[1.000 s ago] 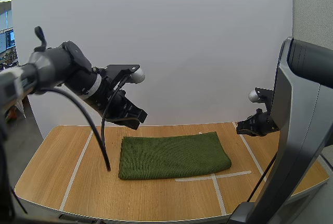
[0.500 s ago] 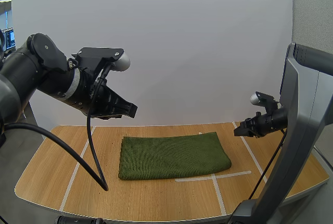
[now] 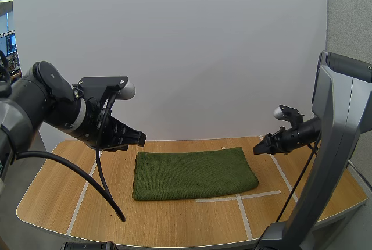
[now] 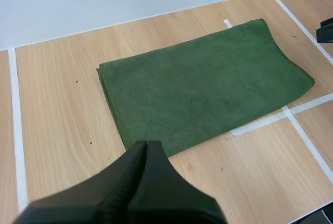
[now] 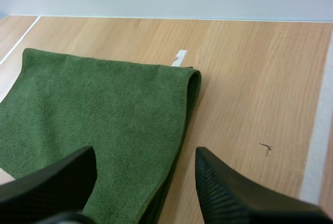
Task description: Fold the towel
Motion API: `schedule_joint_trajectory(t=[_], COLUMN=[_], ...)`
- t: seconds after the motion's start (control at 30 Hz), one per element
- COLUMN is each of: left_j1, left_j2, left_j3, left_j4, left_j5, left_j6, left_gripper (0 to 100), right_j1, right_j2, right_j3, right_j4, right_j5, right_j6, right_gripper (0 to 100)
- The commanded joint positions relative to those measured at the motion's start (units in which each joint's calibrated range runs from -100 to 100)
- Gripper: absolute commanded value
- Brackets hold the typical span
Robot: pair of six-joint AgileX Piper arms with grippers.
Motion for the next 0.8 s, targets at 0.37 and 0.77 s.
schedule_joint_trajectory(t=[0.37,0.77], left_j1=[0.13,0.13], left_j2=[6.67,6.67], left_j3=[0.81,0.81], left_j4=[-0.74,-1.09], left_j5=[-9.75,-10.33], left_j6=[1.48,1.74], left_gripper=[0,0], right_j1=[3.37,5.29], right_j2=[-0.36,5.06], right_j3=[-0.24,-0.25], right_j4=[-0.28,-0.26], right_j5=[-1.6,-9.68], right_j6=[-0.35,-0.35], right_gripper=[91,91])
